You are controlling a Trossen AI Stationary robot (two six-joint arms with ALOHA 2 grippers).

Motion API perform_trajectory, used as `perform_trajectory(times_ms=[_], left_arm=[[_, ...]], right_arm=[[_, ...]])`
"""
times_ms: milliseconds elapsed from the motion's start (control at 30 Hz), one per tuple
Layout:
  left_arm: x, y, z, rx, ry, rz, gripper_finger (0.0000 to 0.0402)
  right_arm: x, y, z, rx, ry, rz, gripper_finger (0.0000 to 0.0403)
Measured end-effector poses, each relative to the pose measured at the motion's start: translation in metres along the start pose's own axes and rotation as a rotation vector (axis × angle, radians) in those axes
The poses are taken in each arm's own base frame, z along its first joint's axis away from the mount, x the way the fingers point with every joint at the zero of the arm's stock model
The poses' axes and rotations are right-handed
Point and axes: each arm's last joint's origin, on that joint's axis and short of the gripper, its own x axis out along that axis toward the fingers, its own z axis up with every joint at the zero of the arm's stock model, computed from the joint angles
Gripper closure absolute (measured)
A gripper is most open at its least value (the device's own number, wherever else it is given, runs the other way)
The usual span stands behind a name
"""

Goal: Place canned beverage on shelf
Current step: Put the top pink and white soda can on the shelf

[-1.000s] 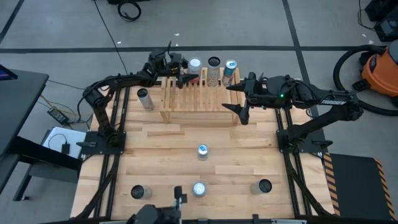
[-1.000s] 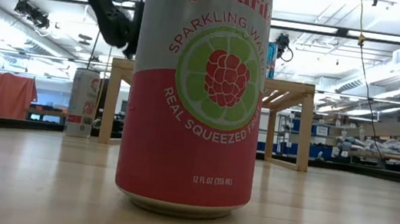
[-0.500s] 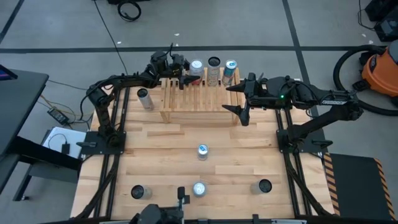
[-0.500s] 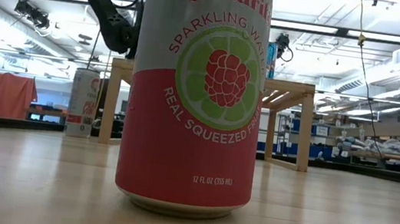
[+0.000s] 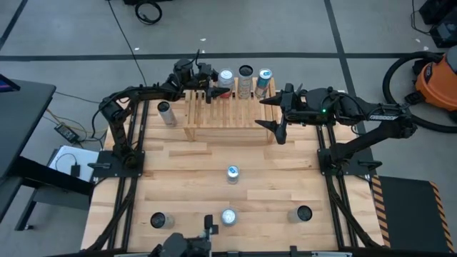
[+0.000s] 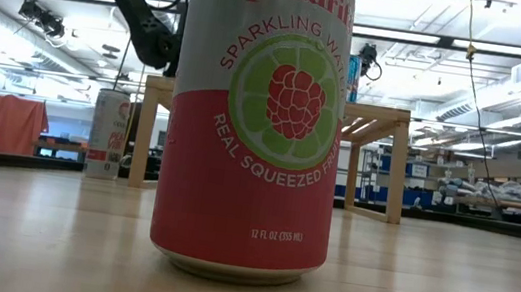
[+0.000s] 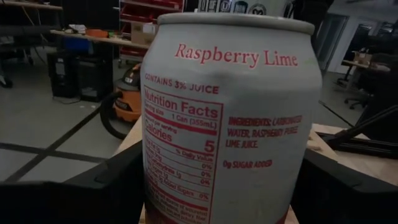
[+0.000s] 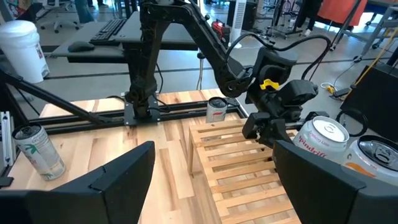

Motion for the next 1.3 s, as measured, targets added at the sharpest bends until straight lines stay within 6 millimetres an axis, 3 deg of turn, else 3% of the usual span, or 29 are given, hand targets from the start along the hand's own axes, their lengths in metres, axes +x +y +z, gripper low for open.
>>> perform_trajectory(times_ms=[600,833,1300], left_arm=[[-0.0002,-0.0011,0.0004,0.01,0.002,-0.037,0.0087],[0.0008,-0.0025,0.0012,-0.137,-0.008,-0.044,0.0087],[-0.0052,0.0029,0.0003,-0.101,0.006,-0.079,0.0086]], right_arm=[[0.0,-0.0001,0.0001,0.038,-0.002,-0.002,0.0066],[0.0,-0.0001,0.0001,0.036,-0.001,-0.002,0.0066],[0.0,-0.0001,0.0,0.035,0.0,-0.002,0.0066]])
